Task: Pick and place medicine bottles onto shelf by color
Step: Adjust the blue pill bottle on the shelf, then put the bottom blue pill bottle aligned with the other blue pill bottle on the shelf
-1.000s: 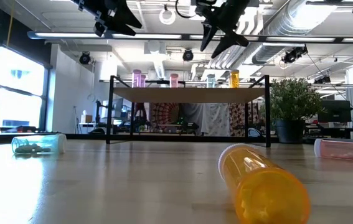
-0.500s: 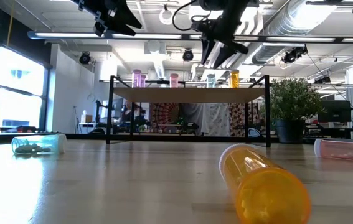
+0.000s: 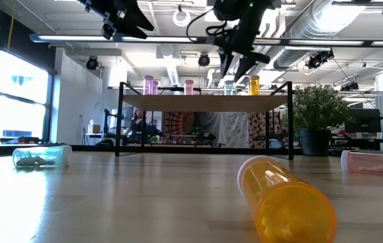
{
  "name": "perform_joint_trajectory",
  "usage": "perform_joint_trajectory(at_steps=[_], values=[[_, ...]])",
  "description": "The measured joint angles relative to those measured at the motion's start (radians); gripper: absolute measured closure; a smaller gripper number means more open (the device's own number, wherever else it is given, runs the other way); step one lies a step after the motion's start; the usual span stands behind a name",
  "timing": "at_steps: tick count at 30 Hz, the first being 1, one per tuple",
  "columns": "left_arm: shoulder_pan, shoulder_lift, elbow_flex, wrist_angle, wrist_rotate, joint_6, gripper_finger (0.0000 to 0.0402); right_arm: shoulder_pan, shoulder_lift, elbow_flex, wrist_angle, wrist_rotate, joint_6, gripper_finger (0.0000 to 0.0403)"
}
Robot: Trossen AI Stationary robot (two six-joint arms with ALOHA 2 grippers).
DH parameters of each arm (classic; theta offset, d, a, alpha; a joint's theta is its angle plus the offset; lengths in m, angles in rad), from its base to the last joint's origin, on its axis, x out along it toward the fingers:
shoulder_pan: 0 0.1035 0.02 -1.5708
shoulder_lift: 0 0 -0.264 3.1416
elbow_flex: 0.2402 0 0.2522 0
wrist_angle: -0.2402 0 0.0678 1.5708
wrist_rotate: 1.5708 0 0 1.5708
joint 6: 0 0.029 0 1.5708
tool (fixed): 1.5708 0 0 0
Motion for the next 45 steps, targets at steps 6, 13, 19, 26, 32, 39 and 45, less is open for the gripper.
perform_joint_trajectory(at_steps=[6, 13, 19, 26, 32, 39, 45], values=[[0.0, 0.0, 0.0, 0.0, -0.002, 0.0, 0.019, 0.0, 0.012, 0.0, -0.001, -0.003, -0.001, 0.0208], [0.0, 0.0, 0.0, 0.0, -0.002, 0.0, 0.019, 0.0, 0.012, 0.0, 0.003, -0.031, -0.007, 0.0208], [0.0, 0.0, 0.0, 0.0, -0.002, 0.0, 0.019, 0.0, 0.012, 0.0, 0.007, -0.062, -0.022, 0.0208], [0.0, 0.0, 0.0, 0.0, -0.002, 0.0, 0.019, 0.0, 0.012, 0.0, 0.021, -0.046, -0.036, 0.0208], [0.0, 0.0, 0.0, 0.0, -0.002, 0.0, 0.019, 0.0, 0.009, 0.01, 0.017, -0.046, -0.041, 0.0208], [0.0, -0.001, 0.0, -0.027, 0.004, 0.014, 0.019, 0.013, -0.012, 0.085, -0.013, -0.042, -0.079, 0.0208], [0.0, -0.028, 0.0, -0.114, 0.064, 0.018, 0.019, 0.058, -0.062, 0.127, -0.091, -0.108, -0.112, 0.0208]])
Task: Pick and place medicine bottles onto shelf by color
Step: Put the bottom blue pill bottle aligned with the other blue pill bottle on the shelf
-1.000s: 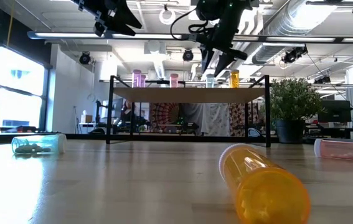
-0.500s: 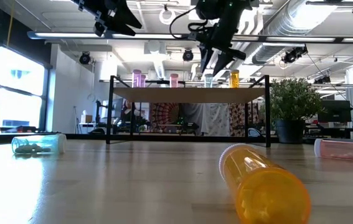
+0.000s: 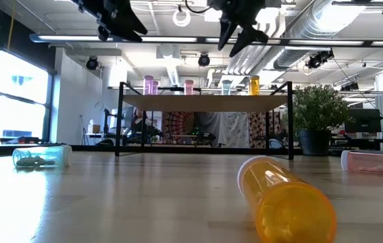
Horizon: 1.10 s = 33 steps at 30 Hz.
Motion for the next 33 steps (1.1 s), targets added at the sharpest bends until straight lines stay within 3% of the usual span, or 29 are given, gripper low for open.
perform_joint_trajectory(at_steps=[3, 14, 23, 33], values=[[0.0, -0.01, 0.0, -0.025, 0.038, -0.012, 0.019, 0.036, -0.018, 0.0, -0.038, -0.052, 0.001, 0.0208], [-0.038, -0.011, 0.0, -0.157, 0.162, -0.089, 0.019, 0.208, -0.032, -0.022, -0.209, -0.038, -0.022, 0.0208], [-0.186, -0.011, 0.0, -0.258, 0.161, -0.222, 0.019, 0.305, -0.033, -0.083, -0.28, -0.069, -0.057, 0.0208], [-0.342, -0.003, 0.0, -0.382, 0.139, -0.292, 0.019, 0.417, -0.074, -0.263, -0.302, -0.085, -0.022, 0.0208]])
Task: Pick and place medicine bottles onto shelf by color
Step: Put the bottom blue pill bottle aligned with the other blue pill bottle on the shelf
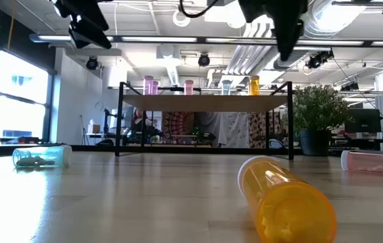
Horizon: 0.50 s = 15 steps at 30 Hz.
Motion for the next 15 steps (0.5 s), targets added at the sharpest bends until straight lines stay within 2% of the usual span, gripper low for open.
perform_joint_trajectory(at_steps=[7, 15], values=[[-0.099, 0.013, -0.005, -0.044, 0.003, -0.069, 0.019, 0.072, -0.118, -0.175, 0.106, 0.0, 0.151, 0.0208], [-0.223, 0.038, -0.124, -0.02, 0.003, -0.165, 0.019, 0.148, -0.209, -0.335, 0.223, 0.0, 0.302, 0.0208]])
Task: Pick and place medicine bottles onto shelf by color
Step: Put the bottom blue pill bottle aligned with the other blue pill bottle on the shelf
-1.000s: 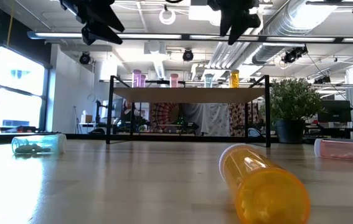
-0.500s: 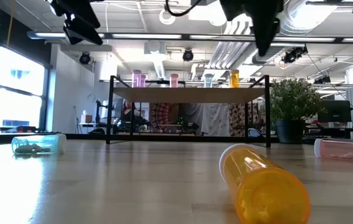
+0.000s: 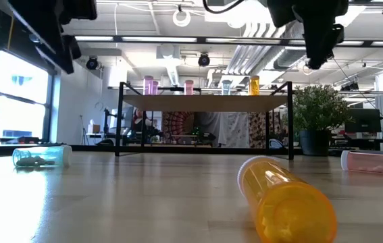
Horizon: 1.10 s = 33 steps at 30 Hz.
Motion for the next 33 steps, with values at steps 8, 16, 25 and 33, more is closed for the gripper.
perform_joint_trajectory(at_steps=[8, 16, 25, 33], values=[[-0.097, 0.083, -0.056, 0.042, -0.031, -0.084, 0.019, 0.027, -0.006, -0.038, 0.042, 0.025, 0.04, 0.0208], [-0.172, 0.212, -0.057, 0.06, -0.086, -0.112, 0.019, 0.027, -0.006, -0.038, 0.076, 0.067, 0.032, 0.0208], [-0.198, 0.321, -0.057, 0.069, -0.131, -0.112, 0.019, 0.027, -0.006, -0.038, 0.082, 0.067, 0.037, 0.0208], [-0.198, 0.389, -0.057, 0.078, -0.135, -0.112, 0.019, 0.027, -0.006, -0.038, 0.117, 0.075, 0.039, 0.0208]])
